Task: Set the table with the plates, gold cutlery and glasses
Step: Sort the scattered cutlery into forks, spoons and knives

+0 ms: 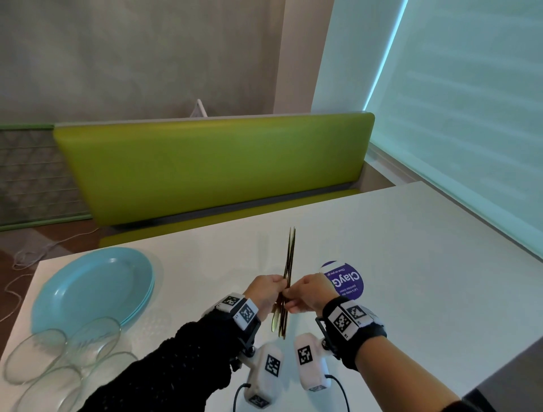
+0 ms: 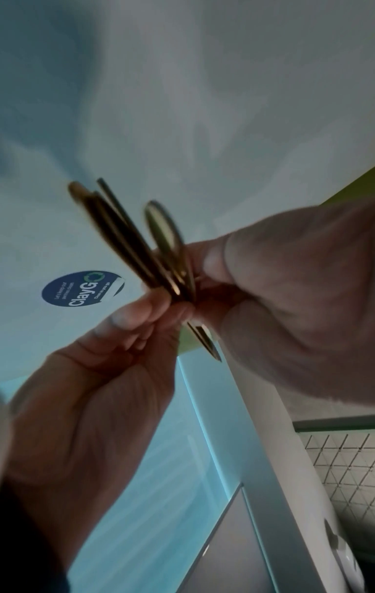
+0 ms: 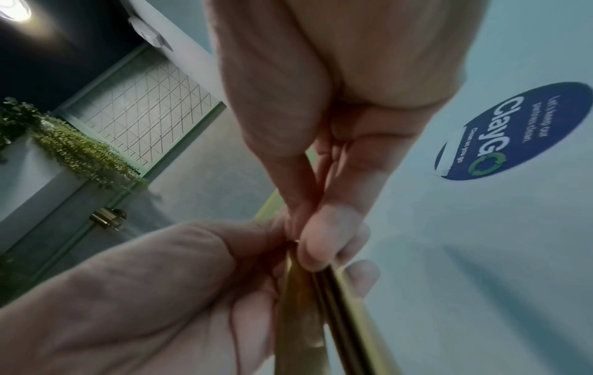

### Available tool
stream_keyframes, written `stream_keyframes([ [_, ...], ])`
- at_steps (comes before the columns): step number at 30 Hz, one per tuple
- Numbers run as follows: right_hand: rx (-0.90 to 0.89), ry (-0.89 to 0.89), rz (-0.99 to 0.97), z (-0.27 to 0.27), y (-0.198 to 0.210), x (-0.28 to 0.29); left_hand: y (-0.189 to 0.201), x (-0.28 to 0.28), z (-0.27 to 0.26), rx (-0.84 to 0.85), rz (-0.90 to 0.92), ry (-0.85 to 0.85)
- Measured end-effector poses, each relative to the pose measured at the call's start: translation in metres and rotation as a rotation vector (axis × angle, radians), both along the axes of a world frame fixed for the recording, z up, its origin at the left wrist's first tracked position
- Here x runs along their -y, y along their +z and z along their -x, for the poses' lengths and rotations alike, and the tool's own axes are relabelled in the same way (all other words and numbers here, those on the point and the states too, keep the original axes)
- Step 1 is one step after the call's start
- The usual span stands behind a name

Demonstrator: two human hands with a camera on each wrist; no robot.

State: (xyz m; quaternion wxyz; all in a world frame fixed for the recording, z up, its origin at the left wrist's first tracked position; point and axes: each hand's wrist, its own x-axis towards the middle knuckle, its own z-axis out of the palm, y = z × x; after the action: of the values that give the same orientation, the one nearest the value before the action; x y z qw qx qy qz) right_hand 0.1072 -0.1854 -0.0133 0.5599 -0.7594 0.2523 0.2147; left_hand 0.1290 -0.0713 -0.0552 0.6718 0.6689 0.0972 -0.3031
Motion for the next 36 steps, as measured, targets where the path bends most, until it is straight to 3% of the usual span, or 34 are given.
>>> stream_keyframes([
  [6, 0.052, 0.013, -0.003, 0.056, 0.002, -0.034, 0.017, -0.045, 0.052, -0.020, 0.059, -0.094],
  [14, 0.017, 0.188, 0.054, 0.154, -0.004, -0.113, 0.007, -0.135, 0.147, 0.020, -0.070, -0.170],
  [19, -0.007, 0.225, 0.156, 0.199, -0.010, -0.149, -0.007, -0.194, 0.208, 0.119, -0.314, -0.298],
  [23, -0.018, 0.199, 0.196, 0.219, -0.008, -0.160, -0.001, -0.236, 0.244, 0.356, -0.742, -0.608],
  [25, -0.015, 0.204, 0.235, 0.223, -0.007, -0.165, -0.007, -0.250, 0.256, 0.392, -0.897, -0.695],
  [32, -0.016, 0.284, 0.335, 0.233, -0.018, -0.188, -0.035, -0.288, 0.283, 0.349, -0.961, -0.632],
  [36, -0.016, 0.321, 0.363, 0.239, -0.030, -0.195, -0.043, -0.297, 0.288, 0.368, -1.068, -0.727],
])
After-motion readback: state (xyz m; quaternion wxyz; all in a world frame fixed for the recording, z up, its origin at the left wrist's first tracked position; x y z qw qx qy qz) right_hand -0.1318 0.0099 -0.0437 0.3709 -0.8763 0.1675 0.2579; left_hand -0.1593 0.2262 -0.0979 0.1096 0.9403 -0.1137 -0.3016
